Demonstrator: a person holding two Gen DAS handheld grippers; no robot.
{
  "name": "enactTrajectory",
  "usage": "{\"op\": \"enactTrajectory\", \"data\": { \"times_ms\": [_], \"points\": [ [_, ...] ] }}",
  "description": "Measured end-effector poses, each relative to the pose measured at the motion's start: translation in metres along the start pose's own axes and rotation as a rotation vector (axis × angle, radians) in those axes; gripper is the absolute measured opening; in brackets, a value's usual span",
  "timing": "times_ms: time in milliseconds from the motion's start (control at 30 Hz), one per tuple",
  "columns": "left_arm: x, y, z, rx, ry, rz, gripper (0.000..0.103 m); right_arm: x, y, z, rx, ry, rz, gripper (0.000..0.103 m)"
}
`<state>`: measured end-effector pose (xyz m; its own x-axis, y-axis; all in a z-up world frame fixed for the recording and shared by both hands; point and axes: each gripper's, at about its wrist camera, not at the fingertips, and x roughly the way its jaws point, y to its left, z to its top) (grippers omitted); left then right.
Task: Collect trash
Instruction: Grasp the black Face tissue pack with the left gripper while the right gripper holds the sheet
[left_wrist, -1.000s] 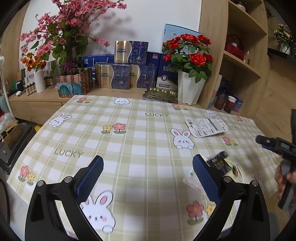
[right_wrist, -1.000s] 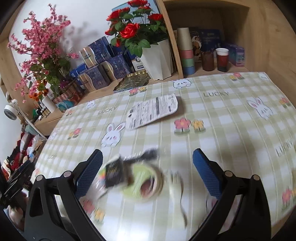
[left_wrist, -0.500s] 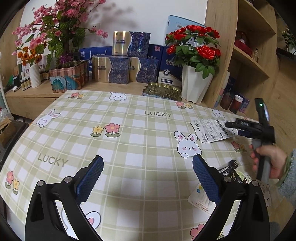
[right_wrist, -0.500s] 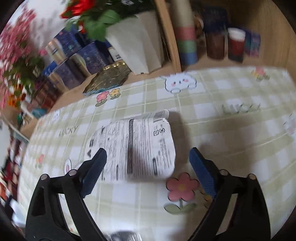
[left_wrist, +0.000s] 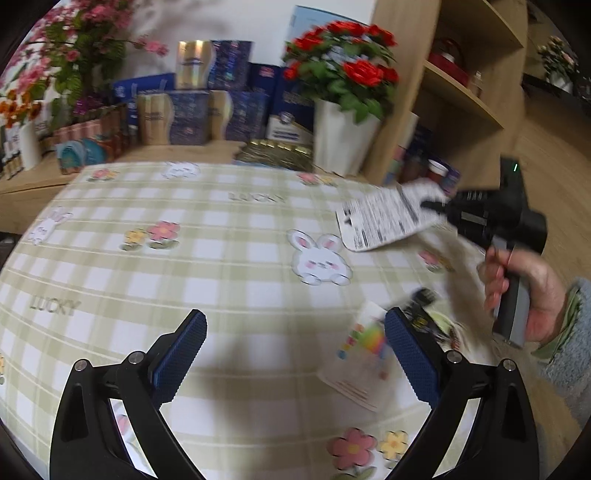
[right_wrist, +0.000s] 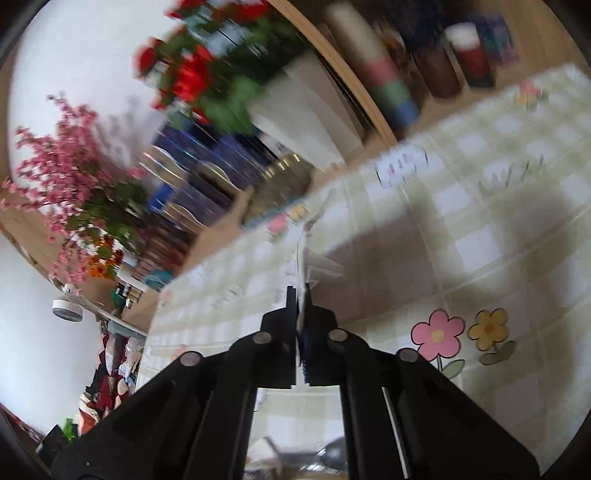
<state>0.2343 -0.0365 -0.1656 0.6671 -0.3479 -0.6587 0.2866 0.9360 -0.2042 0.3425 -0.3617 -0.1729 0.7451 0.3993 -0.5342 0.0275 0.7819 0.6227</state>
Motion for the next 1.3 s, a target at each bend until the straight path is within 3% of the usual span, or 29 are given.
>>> {"op": "enactTrajectory", "data": {
  "times_ms": [233, 400, 567, 667, 800, 833, 867, 1033, 1300],
  "points": [
    [0.018, -0.038, -0.009, -0.091, 0.099, -0.152, 0.095, -0.096, 0.041, -0.015, -0.248, -0.211, -0.095, 0.006],
    [0.04, -0.069, -0.01, -0.15, 0.144, -0.155, 0.094, -0.15, 0.046, -0.05, -0.441, -0.346, -0.31, 0.006],
    [0.07, -0.09, -0.011, -0.189, 0.213, -0.091, 0.084, -0.181, 0.025, -0.084, -0.447, -0.365, -0.418, 0.006],
    [0.085, -0.088, -0.013, -0.252, 0.248, -0.053, 0.077, -0.193, 0.016, -0.099, -0.424, -0.361, -0.43, 0.006],
    [0.093, -0.098, -0.011, -0.223, 0.24, 0.002, 0.071, -0.204, 0.004, -0.111, -0.376, -0.344, -0.406, 0.006],
    [0.095, -0.101, -0.01, -0.206, 0.24, 0.017, 0.062, -0.205, 0.001, -0.112, -0.359, -0.339, -0.394, 0.006],
    [0.096, -0.102, -0.01, -0.195, 0.24, 0.027, 0.047, -0.207, 0.0, -0.114, -0.349, -0.336, -0.388, 0.006],
    [0.089, -0.097, -0.011, -0.171, 0.221, 0.012, 0.032, -0.211, 0.0, -0.121, -0.338, -0.316, -0.361, 0.006],
    [0.036, -0.086, 0.0, -0.101, 0.143, -0.036, 0.027, -0.219, 0.023, -0.132, -0.344, -0.312, -0.292, 0.006]
  ]
}}
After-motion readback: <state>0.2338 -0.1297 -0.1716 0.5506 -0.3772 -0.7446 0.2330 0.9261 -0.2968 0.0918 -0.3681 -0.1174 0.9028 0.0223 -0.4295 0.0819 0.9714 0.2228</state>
